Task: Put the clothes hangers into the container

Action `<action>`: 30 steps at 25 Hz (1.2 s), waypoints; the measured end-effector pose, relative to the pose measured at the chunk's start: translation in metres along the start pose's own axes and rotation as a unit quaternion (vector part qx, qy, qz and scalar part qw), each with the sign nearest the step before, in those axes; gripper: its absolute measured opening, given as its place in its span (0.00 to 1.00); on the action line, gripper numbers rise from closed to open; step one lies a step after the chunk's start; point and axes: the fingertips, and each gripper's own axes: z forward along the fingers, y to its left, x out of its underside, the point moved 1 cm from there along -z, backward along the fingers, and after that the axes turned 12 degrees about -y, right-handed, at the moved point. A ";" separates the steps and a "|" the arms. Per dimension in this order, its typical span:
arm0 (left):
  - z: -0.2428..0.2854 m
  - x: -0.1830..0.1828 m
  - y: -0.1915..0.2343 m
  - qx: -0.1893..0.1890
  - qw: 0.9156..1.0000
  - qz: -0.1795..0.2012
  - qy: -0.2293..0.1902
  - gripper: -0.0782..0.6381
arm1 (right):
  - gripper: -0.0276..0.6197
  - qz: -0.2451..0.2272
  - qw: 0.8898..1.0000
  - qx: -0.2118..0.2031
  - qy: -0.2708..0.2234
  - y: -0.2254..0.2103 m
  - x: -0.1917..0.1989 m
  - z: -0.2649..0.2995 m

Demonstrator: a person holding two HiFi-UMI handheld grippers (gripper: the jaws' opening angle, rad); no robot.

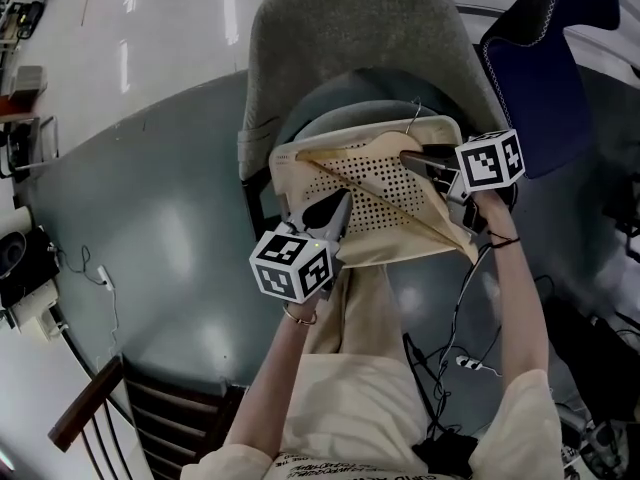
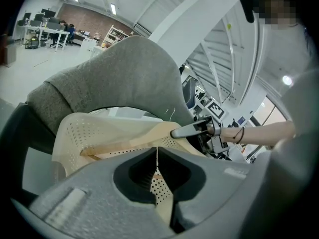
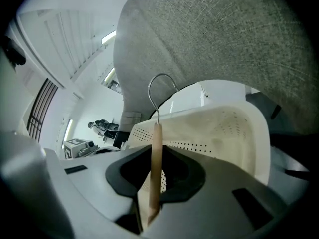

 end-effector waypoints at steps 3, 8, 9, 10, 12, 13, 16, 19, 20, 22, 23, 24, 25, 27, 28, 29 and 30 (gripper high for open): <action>0.006 0.003 0.003 -0.004 1.000 -0.003 0.001 0.15 | 0.14 -0.013 0.999 0.036 -0.007 -0.009 -0.003 0.004; 0.011 0.006 0.000 -0.001 1.000 0.000 0.004 0.15 | 0.18 -0.040 0.994 0.102 -0.020 -0.020 -0.002 0.004; 0.011 0.007 -0.001 -0.002 1.000 0.000 0.005 0.15 | 0.19 -0.044 0.992 0.112 -0.021 -0.021 -0.002 0.004; 0.012 0.007 -0.001 -0.003 1.000 0.000 0.005 0.15 | 0.19 -0.047 0.991 0.121 -0.021 -0.023 -0.001 0.005; 0.014 0.009 -0.001 -0.005 1.000 -0.001 0.008 0.15 | 0.21 -0.052 0.990 0.132 -0.020 -0.025 0.000 0.005; 0.015 0.011 -0.002 -0.005 1.000 -0.002 0.009 0.15 | 0.21 -0.054 0.989 0.138 -0.018 -0.027 0.001 0.005; 0.019 0.015 -0.003 -0.005 1.000 -0.002 0.014 0.15 | 0.23 -0.063 0.986 0.151 -0.014 -0.031 0.004 0.006; 0.020 0.017 -0.005 -0.005 1.000 -0.002 0.016 0.15 | 0.25 -0.080 0.983 0.165 -0.014 -0.029 0.005 0.007; 0.020 0.018 -0.006 -0.006 1.000 -0.002 0.016 0.15 | 0.26 -0.088 0.981 0.172 -0.015 -0.029 0.005 0.007; 0.021 0.018 -0.007 -0.006 1.000 -0.001 0.016 0.15 | 0.28 -0.104 0.977 0.184 -0.017 -0.030 0.004 0.006; 0.021 0.018 -0.007 -0.007 1.000 -0.001 0.015 0.15 | 0.28 -0.110 0.976 0.188 -0.019 -0.030 0.003 0.006; 0.022 0.019 -0.007 -0.007 1.000 0.000 0.015 0.15 | 0.29 -0.113 0.975 0.192 -0.021 -0.030 0.003 0.006; 0.022 0.019 -0.006 -0.007 1.000 0.001 0.015 0.15 | 0.30 -0.116 0.973 0.196 -0.024 -0.031 0.004 0.006; 0.023 0.018 -0.007 -0.007 1.000 0.002 0.014 0.15 | 0.33 -0.120 0.971 0.203 -0.028 -0.030 0.004 0.006; 0.023 0.018 -0.007 -0.007 1.000 0.002 0.013 0.15 | 0.35 -0.123 0.970 0.207 -0.031 -0.029 0.004 0.006; 0.022 0.018 -0.008 -0.007 1.000 0.003 0.013 0.15 | 0.37 -0.126 0.969 0.211 -0.034 -0.028 0.004 0.006; 0.022 0.017 -0.008 -0.007 1.000 0.003 0.012 0.15 | 0.39 -0.129 0.967 0.215 -0.038 -0.027 0.003 0.005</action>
